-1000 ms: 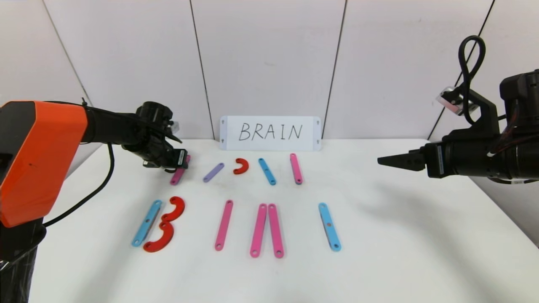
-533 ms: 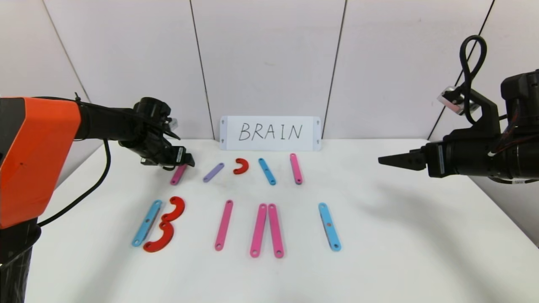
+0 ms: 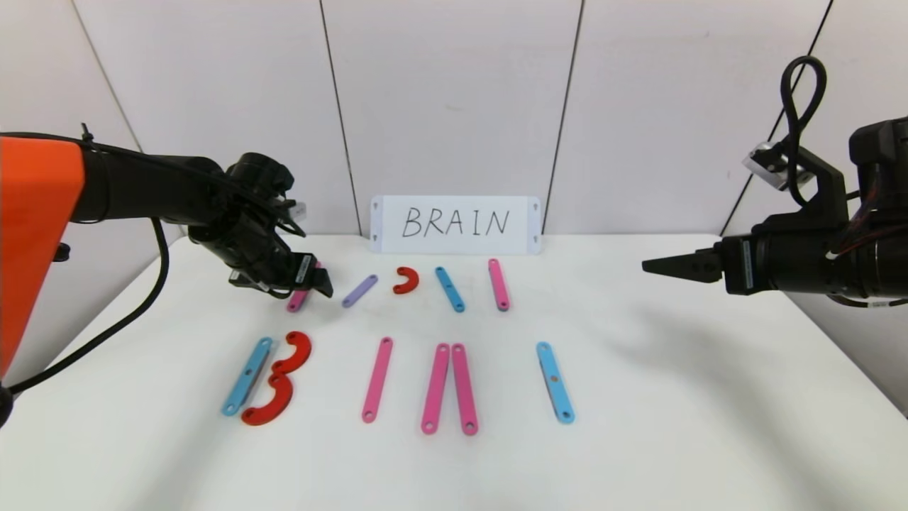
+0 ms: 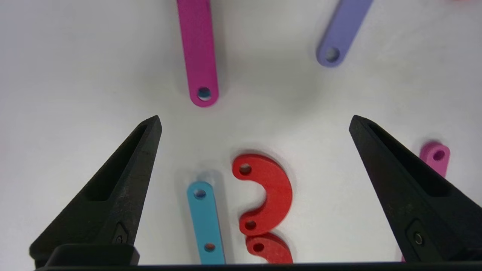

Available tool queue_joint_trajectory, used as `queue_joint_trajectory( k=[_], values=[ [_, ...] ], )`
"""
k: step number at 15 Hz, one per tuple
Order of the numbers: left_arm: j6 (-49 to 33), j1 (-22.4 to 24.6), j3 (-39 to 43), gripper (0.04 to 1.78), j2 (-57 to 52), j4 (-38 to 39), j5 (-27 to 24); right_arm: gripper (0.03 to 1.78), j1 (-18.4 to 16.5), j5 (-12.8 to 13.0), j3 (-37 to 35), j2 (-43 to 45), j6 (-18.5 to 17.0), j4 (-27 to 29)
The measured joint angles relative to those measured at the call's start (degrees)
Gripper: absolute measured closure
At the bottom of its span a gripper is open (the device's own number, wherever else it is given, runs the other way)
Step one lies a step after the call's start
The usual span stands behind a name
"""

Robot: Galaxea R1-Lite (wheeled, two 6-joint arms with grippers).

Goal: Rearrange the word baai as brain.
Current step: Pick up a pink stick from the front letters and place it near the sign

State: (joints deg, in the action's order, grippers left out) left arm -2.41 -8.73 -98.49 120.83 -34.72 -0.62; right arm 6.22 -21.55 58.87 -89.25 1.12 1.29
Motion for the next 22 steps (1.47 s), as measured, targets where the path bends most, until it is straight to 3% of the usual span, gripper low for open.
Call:
queue_joint_trajectory(
  k=[10,16,22],
  values=[
    [-9.48,-15.97,12.41,0.07,-8.55,0.44,2.22,0.07,0.0,0.0,-0.24,0.06,-0.02,0.02],
    [-12.58,-19.76,16.96,0.07,-8.35,3.68,4.83,0.07,0.04,0.0,-0.4,0.13,0.06,0.02],
    [-13.62,-21.26,25.89,0.07,-9.37,15.3,8.91,0.07,0.09,-0.07,-0.41,0.13,0.06,0.02]
  ],
)
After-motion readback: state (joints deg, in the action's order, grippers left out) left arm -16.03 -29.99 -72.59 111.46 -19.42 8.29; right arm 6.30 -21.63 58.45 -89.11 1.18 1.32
